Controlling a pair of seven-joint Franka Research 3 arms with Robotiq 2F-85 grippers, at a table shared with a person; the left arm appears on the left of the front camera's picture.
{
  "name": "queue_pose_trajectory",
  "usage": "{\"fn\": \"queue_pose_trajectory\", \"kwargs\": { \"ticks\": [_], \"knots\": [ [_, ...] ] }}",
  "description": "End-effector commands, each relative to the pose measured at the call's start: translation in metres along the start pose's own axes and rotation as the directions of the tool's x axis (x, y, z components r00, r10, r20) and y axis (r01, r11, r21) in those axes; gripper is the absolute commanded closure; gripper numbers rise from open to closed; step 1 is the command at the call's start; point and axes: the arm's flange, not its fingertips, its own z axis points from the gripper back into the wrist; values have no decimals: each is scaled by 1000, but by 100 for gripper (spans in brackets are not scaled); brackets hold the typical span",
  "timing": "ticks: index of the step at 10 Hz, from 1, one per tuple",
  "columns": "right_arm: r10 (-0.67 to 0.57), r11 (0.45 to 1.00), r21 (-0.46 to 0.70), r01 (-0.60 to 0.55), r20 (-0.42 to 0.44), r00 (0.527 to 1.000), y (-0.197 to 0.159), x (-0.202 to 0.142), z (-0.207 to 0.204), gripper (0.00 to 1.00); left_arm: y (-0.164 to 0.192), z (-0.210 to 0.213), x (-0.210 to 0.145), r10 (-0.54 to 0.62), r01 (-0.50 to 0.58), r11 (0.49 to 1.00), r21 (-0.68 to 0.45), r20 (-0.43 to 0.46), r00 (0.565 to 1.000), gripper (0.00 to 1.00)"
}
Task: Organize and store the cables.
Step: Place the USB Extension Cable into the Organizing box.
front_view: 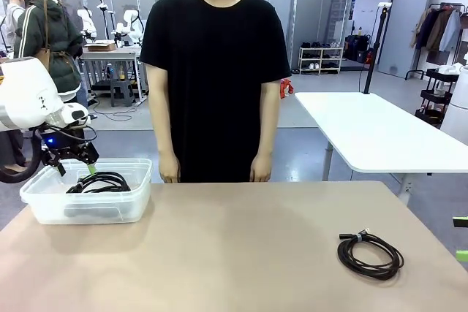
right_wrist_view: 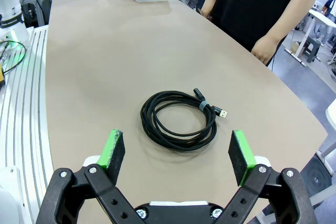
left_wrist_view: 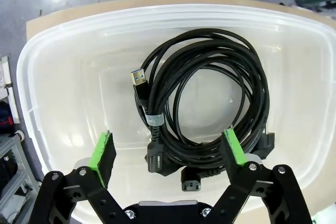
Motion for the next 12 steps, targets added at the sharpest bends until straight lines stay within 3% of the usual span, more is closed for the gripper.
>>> {"fn": "queue_pose_trajectory", "kwargs": {
  "ticks": [1, 12],
  "knots": [
    [-7, 1000, -8, 7, 10, 1000, -1, 3, 1, 0, 0, 4, -8, 30, -30, 1000, 0, 29, 999, 0],
    [-7, 1000, -8, 7, 10, 1000, -1, 3, 1, 0, 0, 0, 0, 0, 0, 1000, 0, 0, 1000, 0]
  ]
}}
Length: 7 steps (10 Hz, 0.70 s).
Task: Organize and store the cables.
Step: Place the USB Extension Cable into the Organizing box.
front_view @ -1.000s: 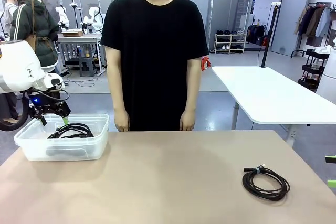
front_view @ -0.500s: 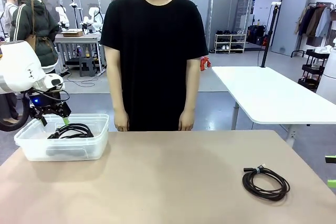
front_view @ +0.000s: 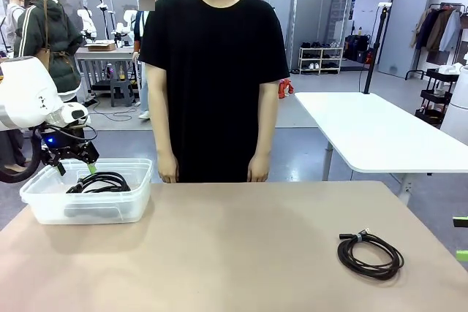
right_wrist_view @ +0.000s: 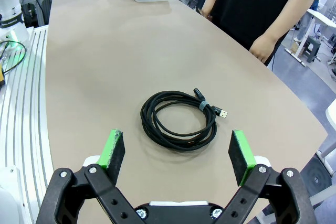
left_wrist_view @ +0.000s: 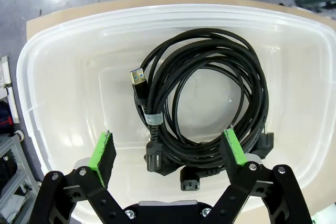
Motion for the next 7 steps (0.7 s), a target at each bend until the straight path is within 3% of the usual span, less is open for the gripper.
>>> {"fn": "queue_pose_trajectory", "kwargs": {
  "ticks": [1, 2, 3, 4, 7],
  "knots": [
    [-7, 1000, -8, 7, 10, 1000, -1, 3, 1, 0, 1, 0, 0, -2, 2, 1000, 1, 0, 1000, 0],
    [-7, 1000, -8, 7, 10, 1000, -1, 3, 1, 0, 0, 0, 0, 0, 0, 1000, 0, 0, 1000, 0],
    [-7, 1000, -8, 7, 10, 1000, -1, 3, 1, 0, -16, 23, -9, -102, 102, 990, -95, 7, 995, 0],
    [-7, 1000, -8, 7, 10, 1000, -1, 3, 1, 0, -21, 45, -25, -155, 161, 981, -104, 61, 986, 0],
    [-7, 1000, -8, 7, 10, 1000, -1, 3, 1, 0, -12, 96, -112, -388, 410, 900, -146, 159, 908, 0]
  ]
}}
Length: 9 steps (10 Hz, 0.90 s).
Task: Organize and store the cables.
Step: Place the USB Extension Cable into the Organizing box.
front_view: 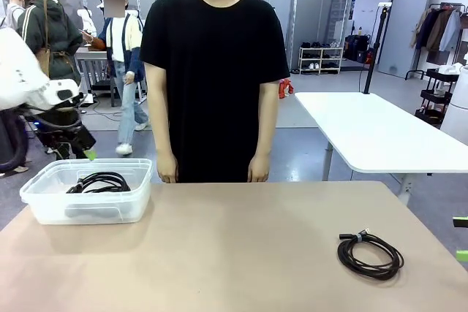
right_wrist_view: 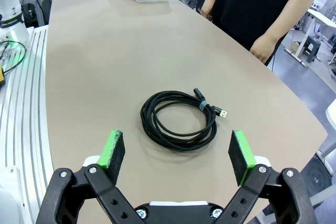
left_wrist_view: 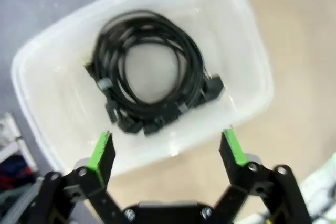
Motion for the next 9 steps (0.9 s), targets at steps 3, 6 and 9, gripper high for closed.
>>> {"fn": "queue_pose_trajectory", "kwargs": {
  "ticks": [3, 6, 9],
  "knots": [
    [-7, 1000, -9, 7, 10, 1000, -1, 3, 1, 0, -10, 56, -130, -234, 248, 951, -186, 94, 968, 0],
    [-7, 1000, -9, 7, 10, 1000, -1, 3, 1, 0, 5, 60, -204, -389, 450, 870, -201, 279, 878, 0],
    [-7, 1000, -9, 7, 10, 1000, -1, 3, 1, 0, 14, 31, -243, -444, 529, 839, -128, 401, 802, 0]
  ]
}}
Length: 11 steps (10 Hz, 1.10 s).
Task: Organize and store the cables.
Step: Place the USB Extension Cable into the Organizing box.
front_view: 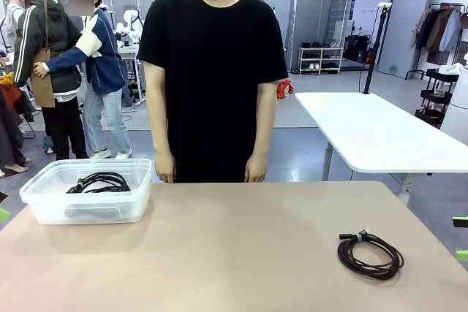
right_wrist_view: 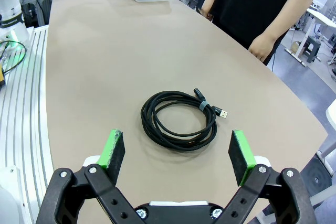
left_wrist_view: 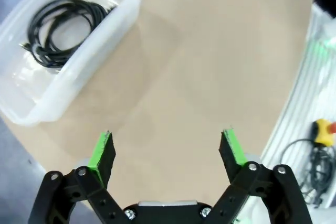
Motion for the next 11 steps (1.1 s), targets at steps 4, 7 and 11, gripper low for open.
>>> {"fn": "queue_pose_trajectory", "kwargs": {
  "ticks": [4, 7, 11],
  "knots": [
    [-7, 1000, -9, 7, 10, 1000, -1, 3, 1, 0, 5, -4, -16, 11, -10, 1000, -12, 36, 999, 0],
    [-7, 1000, -9, 7, 10, 1000, -1, 3, 1, 0, 5, -4, -16, 11, -10, 1000, -12, 36, 999, 0],
    [-7, 1000, -9, 7, 10, 1000, -1, 3, 1, 0, 5, -4, -16, 11, -10, 1000, -12, 36, 999, 0]
  ]
}}
